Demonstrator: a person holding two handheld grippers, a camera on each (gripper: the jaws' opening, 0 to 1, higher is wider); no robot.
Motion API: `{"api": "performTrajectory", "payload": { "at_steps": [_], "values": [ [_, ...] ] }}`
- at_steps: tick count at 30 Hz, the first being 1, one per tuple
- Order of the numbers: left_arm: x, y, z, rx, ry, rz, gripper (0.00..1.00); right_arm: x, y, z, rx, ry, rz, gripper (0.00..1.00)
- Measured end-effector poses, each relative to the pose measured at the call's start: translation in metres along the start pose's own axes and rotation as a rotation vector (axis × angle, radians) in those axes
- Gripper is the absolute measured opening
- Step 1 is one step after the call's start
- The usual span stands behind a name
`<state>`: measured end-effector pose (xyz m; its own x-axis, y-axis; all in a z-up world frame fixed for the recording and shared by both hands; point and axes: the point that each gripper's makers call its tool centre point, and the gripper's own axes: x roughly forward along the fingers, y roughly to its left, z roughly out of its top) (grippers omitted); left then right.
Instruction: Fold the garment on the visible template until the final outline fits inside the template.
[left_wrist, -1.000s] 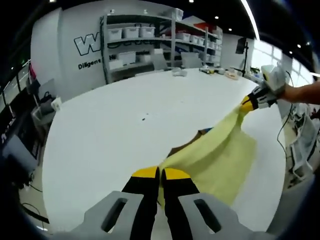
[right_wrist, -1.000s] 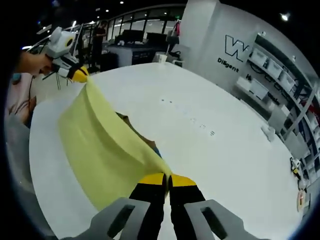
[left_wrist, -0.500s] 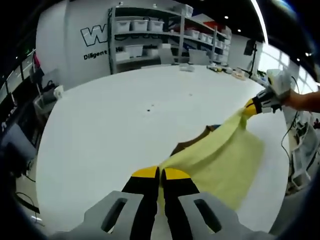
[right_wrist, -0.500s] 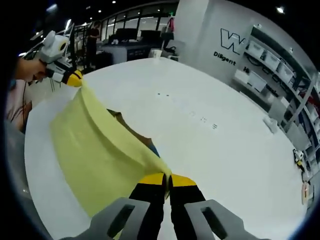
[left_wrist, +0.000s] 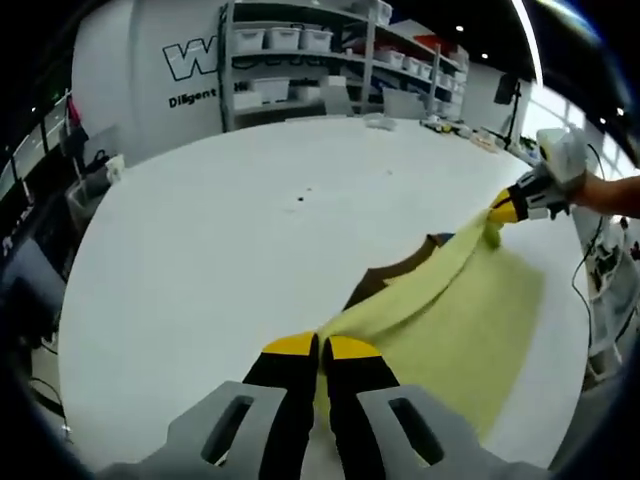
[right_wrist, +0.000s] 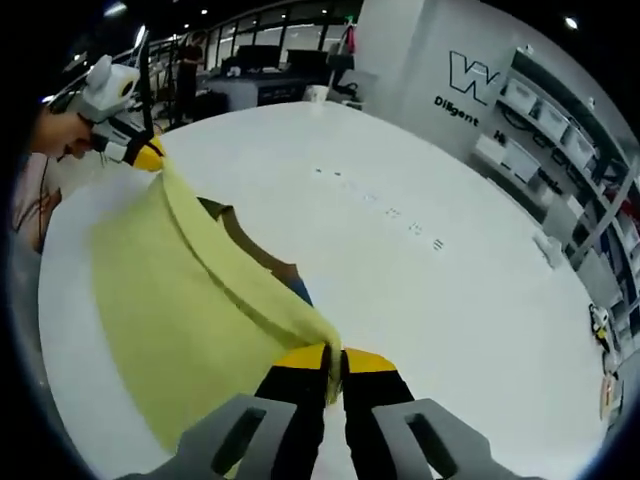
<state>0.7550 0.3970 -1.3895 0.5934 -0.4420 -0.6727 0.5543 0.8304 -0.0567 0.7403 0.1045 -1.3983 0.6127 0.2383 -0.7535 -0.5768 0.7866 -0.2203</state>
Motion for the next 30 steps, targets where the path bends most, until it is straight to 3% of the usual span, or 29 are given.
{"api": "performTrajectory", "payload": {
  "at_steps": [7, 13, 17, 20, 26, 30],
  "values": [
    [0.005, 0.006, -0.004, 0.006, 0.006, -0.001, 0.02, 0.001, -0.001, -0.001, 0.005, -0.010, -0.007, 0.05],
    [-0.001, 0.022, 0.015, 0.002, -0.070, 0.061, 0.04, -0.004, -0.017, 0.001, 0.027, -0.047, -0.065, 0.11],
    [-0.004, 0.024, 0.015, -0.006, -0.070, 0.059, 0.05, -0.009, -0.021, 0.000, 0.057, -0.054, -0.072, 0.12],
    [-0.006, 0.015, 0.020, 0.004, -0.108, 0.017, 0.06, -0.010, -0.021, 0.000, 0.056, -0.066, -0.075, 0.12],
    [-0.007, -0.013, 0.011, 0.070, -0.108, -0.095, 0.07, -0.008, -0.014, -0.009, 0.070, -0.051, -0.055, 0.13],
    [-0.005, -0.022, -0.002, 0.091, -0.070, -0.122, 0.06, -0.009, -0.009, -0.013, 0.072, -0.048, -0.045, 0.13]
  ]
}}
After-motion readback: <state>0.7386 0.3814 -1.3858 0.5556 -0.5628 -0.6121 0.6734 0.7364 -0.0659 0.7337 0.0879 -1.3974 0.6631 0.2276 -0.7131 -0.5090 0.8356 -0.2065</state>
